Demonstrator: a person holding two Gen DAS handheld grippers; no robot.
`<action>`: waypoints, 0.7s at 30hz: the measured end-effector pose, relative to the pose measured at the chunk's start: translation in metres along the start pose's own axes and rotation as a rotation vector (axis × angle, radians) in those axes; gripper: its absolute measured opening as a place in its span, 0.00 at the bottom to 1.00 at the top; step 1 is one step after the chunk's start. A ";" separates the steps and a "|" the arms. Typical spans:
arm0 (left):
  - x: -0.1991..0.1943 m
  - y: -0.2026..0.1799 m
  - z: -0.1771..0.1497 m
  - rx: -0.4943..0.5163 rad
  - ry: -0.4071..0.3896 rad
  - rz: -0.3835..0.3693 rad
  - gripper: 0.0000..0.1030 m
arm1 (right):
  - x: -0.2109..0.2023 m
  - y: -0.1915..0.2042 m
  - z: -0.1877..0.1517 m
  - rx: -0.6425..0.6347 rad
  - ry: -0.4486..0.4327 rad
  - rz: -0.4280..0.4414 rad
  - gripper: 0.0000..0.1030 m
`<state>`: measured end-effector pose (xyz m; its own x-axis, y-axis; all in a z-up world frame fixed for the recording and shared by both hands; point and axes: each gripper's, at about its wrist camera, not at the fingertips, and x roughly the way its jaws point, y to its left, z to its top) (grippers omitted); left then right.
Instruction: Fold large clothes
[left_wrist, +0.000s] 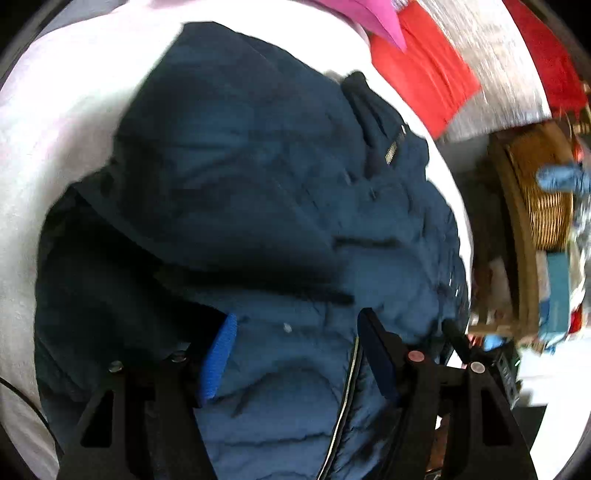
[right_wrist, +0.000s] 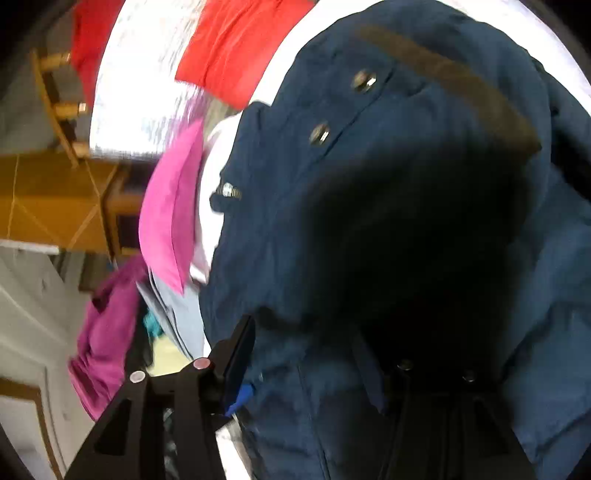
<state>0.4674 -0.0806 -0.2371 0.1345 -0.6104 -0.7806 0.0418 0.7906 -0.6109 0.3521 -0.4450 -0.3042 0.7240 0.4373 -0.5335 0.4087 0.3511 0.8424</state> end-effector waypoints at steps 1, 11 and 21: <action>-0.002 0.003 0.002 -0.020 -0.007 -0.023 0.67 | -0.001 -0.003 0.000 0.017 -0.011 0.016 0.56; -0.003 0.036 0.011 -0.203 -0.046 -0.213 0.67 | -0.002 -0.010 0.011 0.009 -0.113 -0.022 0.39; -0.011 0.049 0.011 -0.226 -0.142 -0.216 0.24 | -0.003 0.021 0.006 -0.184 -0.195 -0.112 0.23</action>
<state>0.4788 -0.0343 -0.2571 0.2837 -0.7371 -0.6133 -0.1335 0.6030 -0.7865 0.3617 -0.4443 -0.2847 0.7808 0.2258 -0.5826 0.3971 0.5406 0.7417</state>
